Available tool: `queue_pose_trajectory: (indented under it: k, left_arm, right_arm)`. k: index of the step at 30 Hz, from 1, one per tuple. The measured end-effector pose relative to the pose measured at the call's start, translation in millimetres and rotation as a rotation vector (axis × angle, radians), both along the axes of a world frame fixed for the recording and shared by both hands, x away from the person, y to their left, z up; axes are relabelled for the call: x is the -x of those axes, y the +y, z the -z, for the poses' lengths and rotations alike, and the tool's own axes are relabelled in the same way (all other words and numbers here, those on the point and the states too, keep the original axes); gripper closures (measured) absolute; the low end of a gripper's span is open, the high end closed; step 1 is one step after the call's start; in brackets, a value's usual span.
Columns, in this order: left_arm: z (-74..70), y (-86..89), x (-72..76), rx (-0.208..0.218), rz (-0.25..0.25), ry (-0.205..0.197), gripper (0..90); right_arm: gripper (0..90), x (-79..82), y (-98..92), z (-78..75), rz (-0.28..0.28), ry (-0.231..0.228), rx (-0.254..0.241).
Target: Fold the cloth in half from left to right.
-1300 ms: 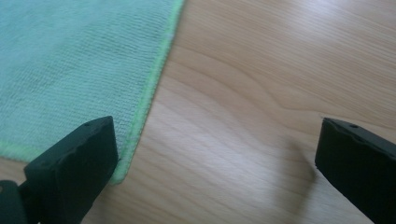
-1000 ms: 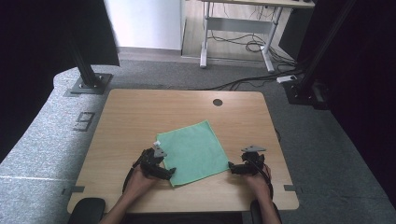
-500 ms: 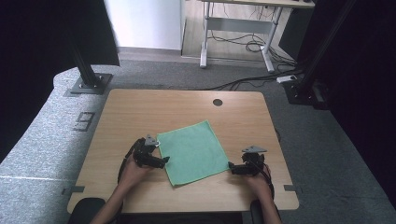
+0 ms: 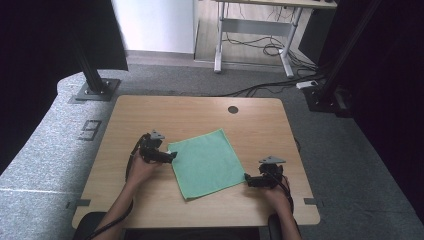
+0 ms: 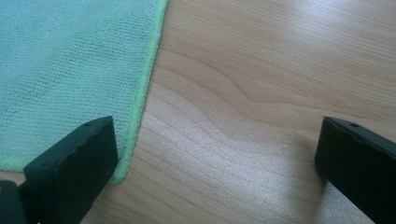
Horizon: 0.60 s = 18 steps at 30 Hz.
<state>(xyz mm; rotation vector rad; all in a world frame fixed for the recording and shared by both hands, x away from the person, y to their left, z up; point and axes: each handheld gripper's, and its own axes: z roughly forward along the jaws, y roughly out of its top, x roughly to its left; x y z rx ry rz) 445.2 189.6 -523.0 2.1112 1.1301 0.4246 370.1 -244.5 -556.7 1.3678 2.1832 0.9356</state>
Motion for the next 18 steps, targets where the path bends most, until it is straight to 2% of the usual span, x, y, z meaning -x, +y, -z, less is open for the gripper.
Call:
queue_pose_trajectory:
  k: [1, 5, 9, 10, 13, 15, 18]
  left_arm:
    - [0.0, 0.0, 0.0, 0.0, 0.0, 0.0, 0.1]
    - [0.0, 2.7, -16.9, 0.01, -0.032, 0.0, 0.1]
    - [4.1, 3.9, -24.6, 0.015, -0.055, 0.006, 0.2]
    - [8.1, 4.6, -28.8, 0.004, -0.066, 0.01, 0.2]
    - [12.6, 5.1, -32.3, -0.004, -0.07, 0.014, 0.1]
    - [18.7, 5.2, -35.2, -0.022, -0.095, 0.008, 0.1]
    - [22.2, 5.6, -35.9, -0.019, -0.105, 0.007, 0.1]
  right_arm:
    - [0.0, 0.0, 0.0, 0.0, 0.0, 0.0, 0.0]
    - [0.0, 0.1, -0.2, 0.1, -0.001, -0.001, 0.0]
    - [0.0, 0.2, -0.2, 0.1, -0.001, -0.001, 0.001]
    - [0.0, 0.1, -0.2, 0.1, -0.001, -0.001, 0.0]
    - [0.0, 0.2, -0.2, 0.1, -0.001, -0.001, 0.0]
    - [0.0, 0.3, -0.2, 0.1, 0.0, 0.0, 0.0]
    - [0.0, 0.2, -0.2, 0.1, -0.001, -0.001, 0.001]
